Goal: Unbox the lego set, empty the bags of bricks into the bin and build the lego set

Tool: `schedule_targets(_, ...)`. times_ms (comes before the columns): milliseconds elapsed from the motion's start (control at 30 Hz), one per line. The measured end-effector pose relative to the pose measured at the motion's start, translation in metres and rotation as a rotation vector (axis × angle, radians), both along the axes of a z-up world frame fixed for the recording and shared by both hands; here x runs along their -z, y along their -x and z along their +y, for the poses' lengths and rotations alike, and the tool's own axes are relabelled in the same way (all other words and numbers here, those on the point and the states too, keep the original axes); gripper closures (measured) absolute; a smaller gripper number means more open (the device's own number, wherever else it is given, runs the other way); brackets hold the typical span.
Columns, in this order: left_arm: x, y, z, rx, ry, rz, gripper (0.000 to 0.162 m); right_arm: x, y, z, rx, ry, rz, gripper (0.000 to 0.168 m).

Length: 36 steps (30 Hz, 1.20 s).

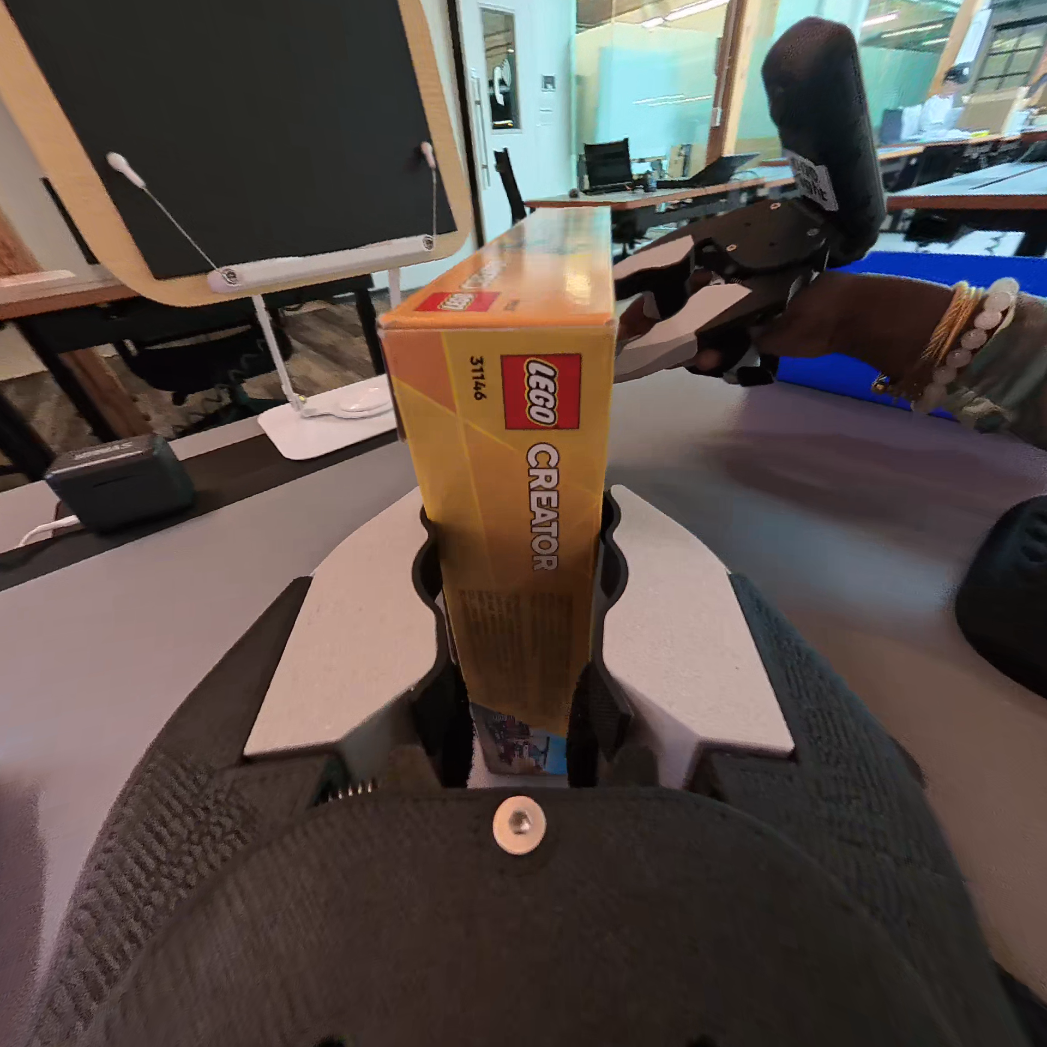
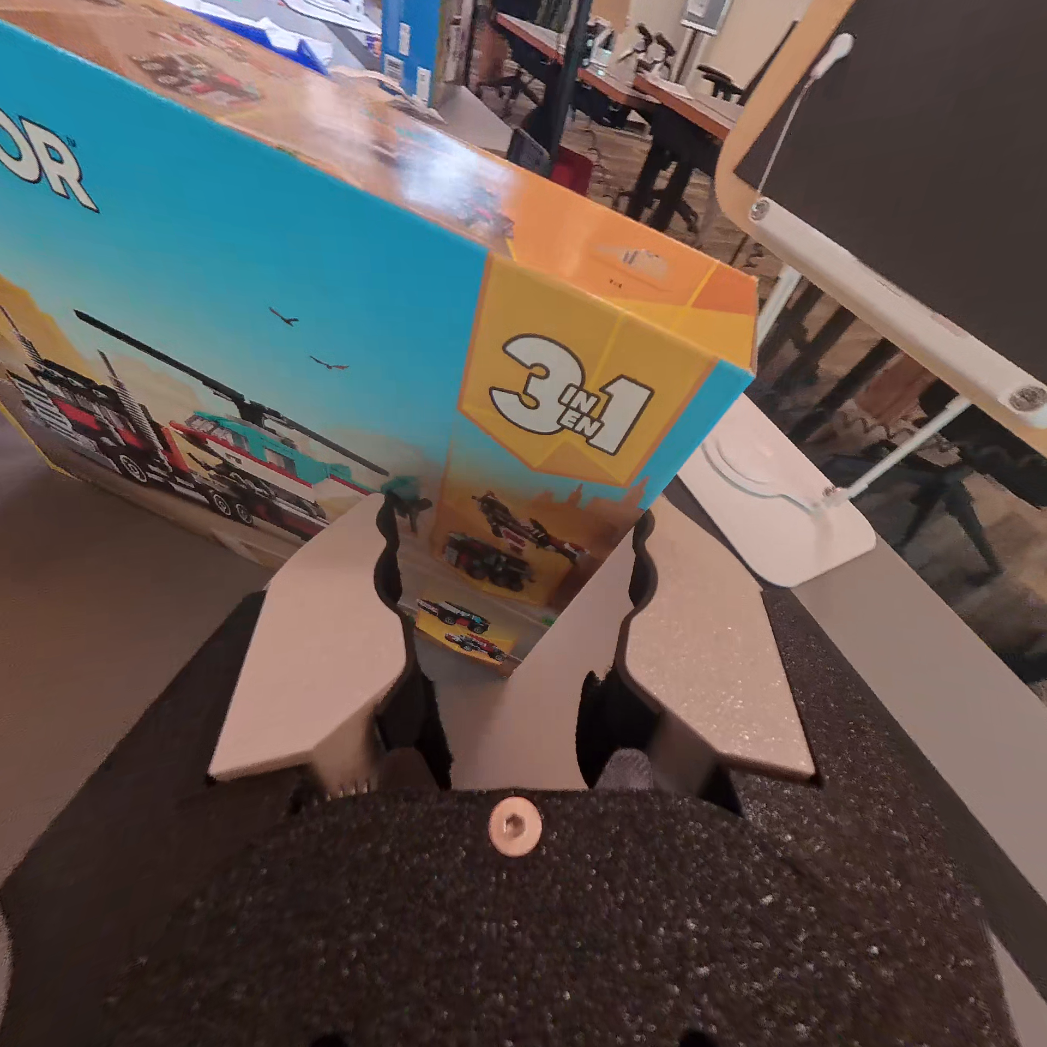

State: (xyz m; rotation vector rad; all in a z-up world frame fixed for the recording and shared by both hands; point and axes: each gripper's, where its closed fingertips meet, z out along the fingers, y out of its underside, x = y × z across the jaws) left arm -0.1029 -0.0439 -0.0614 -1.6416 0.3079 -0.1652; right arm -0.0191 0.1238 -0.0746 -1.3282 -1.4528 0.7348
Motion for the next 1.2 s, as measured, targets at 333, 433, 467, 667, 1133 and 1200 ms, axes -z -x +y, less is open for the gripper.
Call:
schedule_targets(333,0.001,-0.008,0.002,-0.057,-0.009,0.013,0.109,0.002,0.044,0.021,-0.160,0.048,-0.004,0.090)
schedule_targets(433,0.001,-0.009,0.002,-0.018,-0.003,0.010,0.107,0.003,0.046,0.023,-0.157,0.060,0.006,0.091)
schedule_targets(467,0.001,-0.010,0.000,0.014,-0.001,0.015,0.105,0.004,0.044,0.022,-0.148,0.056,0.002,0.089)
schedule_targets(667,-0.010,-0.004,-0.016,0.178,-0.054,0.034,0.088,-0.001,0.007,-0.003,0.042,0.079,-0.014,0.063)
schedule_targets(1133,0.017,0.002,-0.037,0.399,0.130,0.065,0.095,0.006,0.030,-0.182,0.082,0.137,0.149,0.086)
schedule_targets(1200,0.035,-0.005,-0.035,0.423,0.181,0.152,0.094,0.004,0.040,-0.181,0.090,0.126,0.144,0.100)
